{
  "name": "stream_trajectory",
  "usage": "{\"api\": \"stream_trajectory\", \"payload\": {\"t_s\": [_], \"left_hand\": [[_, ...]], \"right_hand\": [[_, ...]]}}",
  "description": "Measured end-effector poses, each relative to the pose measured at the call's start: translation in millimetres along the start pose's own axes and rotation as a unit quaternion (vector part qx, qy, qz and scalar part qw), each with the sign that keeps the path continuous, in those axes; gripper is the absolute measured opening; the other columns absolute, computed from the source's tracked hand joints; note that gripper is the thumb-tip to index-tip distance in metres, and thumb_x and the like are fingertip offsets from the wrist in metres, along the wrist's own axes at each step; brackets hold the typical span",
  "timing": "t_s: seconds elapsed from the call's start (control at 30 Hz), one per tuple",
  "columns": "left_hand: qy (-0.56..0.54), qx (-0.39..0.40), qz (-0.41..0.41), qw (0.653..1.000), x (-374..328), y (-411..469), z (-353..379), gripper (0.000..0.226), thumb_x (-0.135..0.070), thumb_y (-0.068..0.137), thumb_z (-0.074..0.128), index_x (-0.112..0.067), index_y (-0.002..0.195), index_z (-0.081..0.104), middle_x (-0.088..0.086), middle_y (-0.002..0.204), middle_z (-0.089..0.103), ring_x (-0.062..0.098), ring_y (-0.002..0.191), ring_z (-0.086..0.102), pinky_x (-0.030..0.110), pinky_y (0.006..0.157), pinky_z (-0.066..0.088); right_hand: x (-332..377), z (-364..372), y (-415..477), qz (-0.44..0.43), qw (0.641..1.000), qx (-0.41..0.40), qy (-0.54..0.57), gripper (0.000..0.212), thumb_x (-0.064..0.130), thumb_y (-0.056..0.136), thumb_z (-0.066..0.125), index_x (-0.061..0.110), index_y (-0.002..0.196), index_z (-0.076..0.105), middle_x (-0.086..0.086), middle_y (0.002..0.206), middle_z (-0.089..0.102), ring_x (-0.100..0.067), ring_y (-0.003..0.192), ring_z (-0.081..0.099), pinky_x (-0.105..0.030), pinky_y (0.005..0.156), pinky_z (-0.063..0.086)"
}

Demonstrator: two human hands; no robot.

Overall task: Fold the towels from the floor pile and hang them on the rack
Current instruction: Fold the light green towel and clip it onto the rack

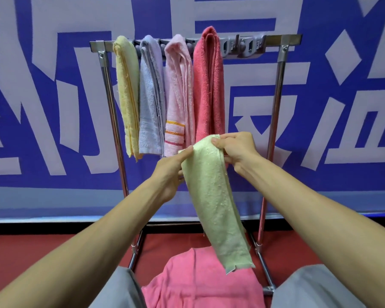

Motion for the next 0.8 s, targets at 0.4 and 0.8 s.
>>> {"api": "stream_trajectory", "payload": {"t_s": [0.4,0.8], "left_hand": [[0.118,0.061,0.098,0.986,-33,1,53,0.013,-0.014,0.090,0.061,-0.008,0.095,0.071,0.009,0.088,0.074,0.015,0.075,0.064,0.024,0.068,0.049],[0.242,0.189,0.135,0.942,-73,-17,62,0.014,-0.006,0.089,0.061,-0.002,0.098,0.070,0.005,0.077,0.071,0.010,0.068,0.066,0.017,0.058,0.051]], "right_hand": [[14,-63,-14,-0.023,0.995,0.008,-0.097,0.029,0.018,0.082,0.073,-0.009,0.093,0.069,-0.019,0.080,0.071,-0.025,0.068,0.067,-0.045,0.070,0.059],[25,-27,-6,-0.012,0.958,0.279,-0.061,0.036,0.034,0.099,0.046,0.005,0.098,0.067,-0.006,0.079,0.055,-0.017,0.072,0.045,-0.024,0.068,0.039]]}}
Point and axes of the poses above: each hand's wrist, its own y-axis towards the middle knuckle, its own z-axis out of the palm, x = y × z, the point moved 5 cm from there along y, towards the middle knuckle
